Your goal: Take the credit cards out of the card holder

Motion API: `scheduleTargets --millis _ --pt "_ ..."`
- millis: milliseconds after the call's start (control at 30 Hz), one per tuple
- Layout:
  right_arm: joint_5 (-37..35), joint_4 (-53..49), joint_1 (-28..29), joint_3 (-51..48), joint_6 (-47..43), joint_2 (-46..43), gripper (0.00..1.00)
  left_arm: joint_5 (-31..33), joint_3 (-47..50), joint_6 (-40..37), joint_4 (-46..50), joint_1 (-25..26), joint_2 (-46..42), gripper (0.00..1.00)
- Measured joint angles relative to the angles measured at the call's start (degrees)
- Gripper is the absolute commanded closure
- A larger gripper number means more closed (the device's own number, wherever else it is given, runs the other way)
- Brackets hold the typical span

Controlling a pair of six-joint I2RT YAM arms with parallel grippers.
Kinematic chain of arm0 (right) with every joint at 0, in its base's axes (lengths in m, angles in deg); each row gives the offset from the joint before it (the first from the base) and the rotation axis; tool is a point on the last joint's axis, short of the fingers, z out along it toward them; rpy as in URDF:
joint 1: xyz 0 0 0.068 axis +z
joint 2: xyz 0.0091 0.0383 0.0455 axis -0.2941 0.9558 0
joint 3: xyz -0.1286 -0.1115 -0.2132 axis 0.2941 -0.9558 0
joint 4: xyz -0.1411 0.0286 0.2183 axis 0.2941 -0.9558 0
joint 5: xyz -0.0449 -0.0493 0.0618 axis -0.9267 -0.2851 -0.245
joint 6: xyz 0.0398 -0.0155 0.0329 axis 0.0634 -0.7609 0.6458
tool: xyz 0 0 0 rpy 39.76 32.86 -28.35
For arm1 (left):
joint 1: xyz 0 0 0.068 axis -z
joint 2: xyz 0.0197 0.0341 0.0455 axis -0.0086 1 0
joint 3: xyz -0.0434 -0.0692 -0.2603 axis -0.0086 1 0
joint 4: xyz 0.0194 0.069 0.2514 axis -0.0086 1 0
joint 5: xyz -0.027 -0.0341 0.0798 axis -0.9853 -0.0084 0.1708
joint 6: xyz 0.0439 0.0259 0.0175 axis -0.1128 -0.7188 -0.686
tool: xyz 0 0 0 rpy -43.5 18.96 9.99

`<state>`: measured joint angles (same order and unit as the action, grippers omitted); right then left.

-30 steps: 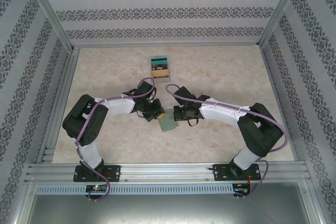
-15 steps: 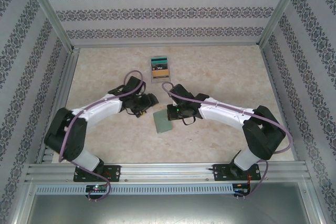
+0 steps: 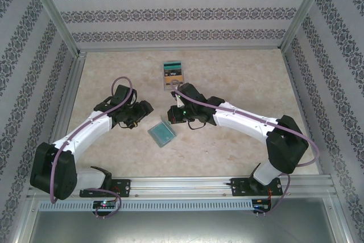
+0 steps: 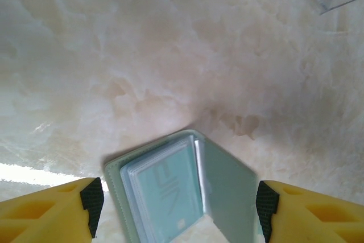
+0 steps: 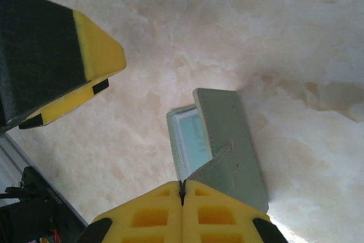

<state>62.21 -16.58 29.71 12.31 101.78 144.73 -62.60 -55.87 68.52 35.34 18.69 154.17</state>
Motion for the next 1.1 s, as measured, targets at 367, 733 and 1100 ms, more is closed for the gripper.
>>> scheduleTargets --millis 367,733,1100 --pt "-7.3 -2.9 -10.1 -14.2 -1.6 -4.2 0.77 -5.0 1.9 -1.0 -3.5 1.1 2.1 0.34" --pt "-14.1 -7.5 -5.9 -11.0 -3.7 -3.0 0.45 -7.2 1.9 -1.7 -7.0 6.1 6.8 0.50" --pt "-26.3 -16.6 -2.4 -1.9 -6.9 -4.6 0.60 -7.2 1.9 -2.4 -7.2 7.0 7.7 0.51"
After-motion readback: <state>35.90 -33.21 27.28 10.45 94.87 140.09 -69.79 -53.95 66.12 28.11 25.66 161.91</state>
